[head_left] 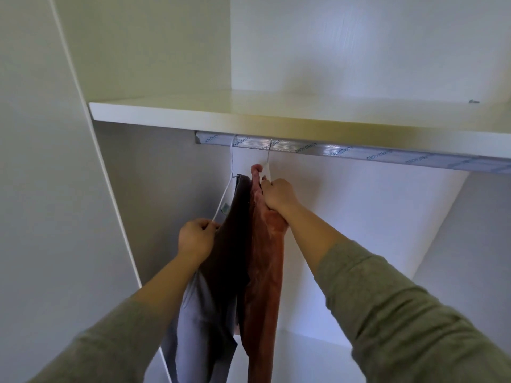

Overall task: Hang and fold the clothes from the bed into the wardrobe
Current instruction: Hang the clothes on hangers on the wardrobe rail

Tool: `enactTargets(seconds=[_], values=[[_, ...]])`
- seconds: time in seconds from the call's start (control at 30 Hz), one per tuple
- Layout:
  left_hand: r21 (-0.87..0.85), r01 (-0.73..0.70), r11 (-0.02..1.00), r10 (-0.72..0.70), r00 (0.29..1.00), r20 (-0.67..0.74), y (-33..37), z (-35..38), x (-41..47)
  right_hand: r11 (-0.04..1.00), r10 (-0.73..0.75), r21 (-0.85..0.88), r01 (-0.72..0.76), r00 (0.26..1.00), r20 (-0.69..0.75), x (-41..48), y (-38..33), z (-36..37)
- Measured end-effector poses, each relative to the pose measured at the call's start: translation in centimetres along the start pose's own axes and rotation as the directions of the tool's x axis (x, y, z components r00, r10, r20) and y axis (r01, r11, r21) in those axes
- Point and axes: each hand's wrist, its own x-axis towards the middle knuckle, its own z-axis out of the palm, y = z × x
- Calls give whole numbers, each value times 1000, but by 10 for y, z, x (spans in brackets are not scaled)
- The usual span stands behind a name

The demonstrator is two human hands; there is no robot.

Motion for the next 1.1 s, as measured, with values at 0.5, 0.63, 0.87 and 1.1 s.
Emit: enactTargets(seconds=[0.5,0.63,0.87,1.1], values=[[-39,32,999,-31,999,27,3,2,-5,990,69,116,-85,988,135,-9,10,10],[-91,31,995,-30,999,20,1,3,-9,977,30,203,-59,989,145,-37,11,-4],[-177,-28,984,18,998,-57,-14,-3,-30,939,80,338,-66,996,-29,-111,46,-9],[-260,-6,965,-8,999,-53,-26,-10,-60,886,201,427,-181,980,-1,-154,69,4]])
